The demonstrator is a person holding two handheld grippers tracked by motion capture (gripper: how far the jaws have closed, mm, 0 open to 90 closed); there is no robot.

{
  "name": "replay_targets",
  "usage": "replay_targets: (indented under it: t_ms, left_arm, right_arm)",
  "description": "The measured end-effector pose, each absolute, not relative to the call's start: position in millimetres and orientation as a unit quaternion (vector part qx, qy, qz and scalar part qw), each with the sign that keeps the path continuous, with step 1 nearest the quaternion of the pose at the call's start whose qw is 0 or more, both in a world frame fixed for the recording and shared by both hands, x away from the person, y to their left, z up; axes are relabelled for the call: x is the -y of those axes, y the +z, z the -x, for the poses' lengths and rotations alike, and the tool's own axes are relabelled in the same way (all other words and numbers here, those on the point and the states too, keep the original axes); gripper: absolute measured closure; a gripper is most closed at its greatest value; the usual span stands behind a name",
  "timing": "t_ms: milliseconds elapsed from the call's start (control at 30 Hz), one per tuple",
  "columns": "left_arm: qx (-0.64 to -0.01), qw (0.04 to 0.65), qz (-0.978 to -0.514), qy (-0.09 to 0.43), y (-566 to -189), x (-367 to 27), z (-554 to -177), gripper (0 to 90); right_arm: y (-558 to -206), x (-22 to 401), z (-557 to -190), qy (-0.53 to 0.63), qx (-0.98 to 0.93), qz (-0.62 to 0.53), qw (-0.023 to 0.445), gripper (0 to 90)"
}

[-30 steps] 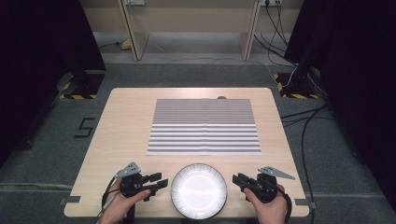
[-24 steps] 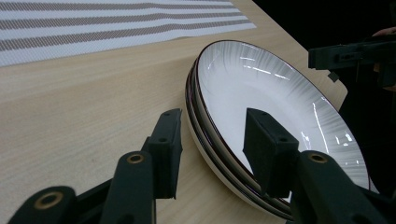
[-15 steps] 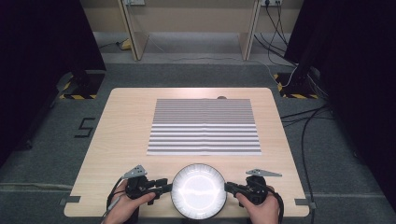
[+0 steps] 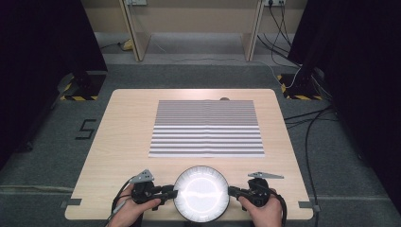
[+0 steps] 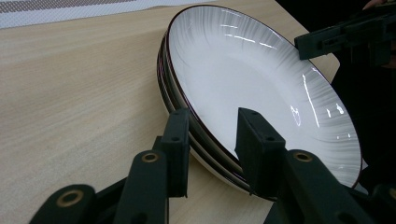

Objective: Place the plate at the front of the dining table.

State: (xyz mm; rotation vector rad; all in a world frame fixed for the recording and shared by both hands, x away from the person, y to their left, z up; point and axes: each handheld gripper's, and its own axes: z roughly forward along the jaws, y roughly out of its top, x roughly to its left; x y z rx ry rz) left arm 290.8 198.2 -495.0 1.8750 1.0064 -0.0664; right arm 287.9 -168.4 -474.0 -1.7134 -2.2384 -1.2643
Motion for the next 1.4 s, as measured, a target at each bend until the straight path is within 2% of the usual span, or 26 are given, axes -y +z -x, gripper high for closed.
replay_targets:
  t_ms: [867,1167,1400]
  left_arm:
    - [-0.423,0.495,-0.759,-0.025,-490.3,-204.5,-291.0,61.6]
    - [-0.425,0.489,-0.761,-0.023,-486.8,-206.6,-288.6,60.2]
    - [-0.421,0.489,-0.764,-0.024,-485.9,-207.1,-286.6,60.0]
  right_arm:
    - [-471.2,156.3,-300.1,-0.388,0.731,0.559,0.048,85.0]
    - [-475.8,149.5,-300.1,-0.369,0.729,0.57,0.085,80.4]
    - [-474.5,147.5,-298.0,-0.369,0.724,0.576,0.091,74.5]
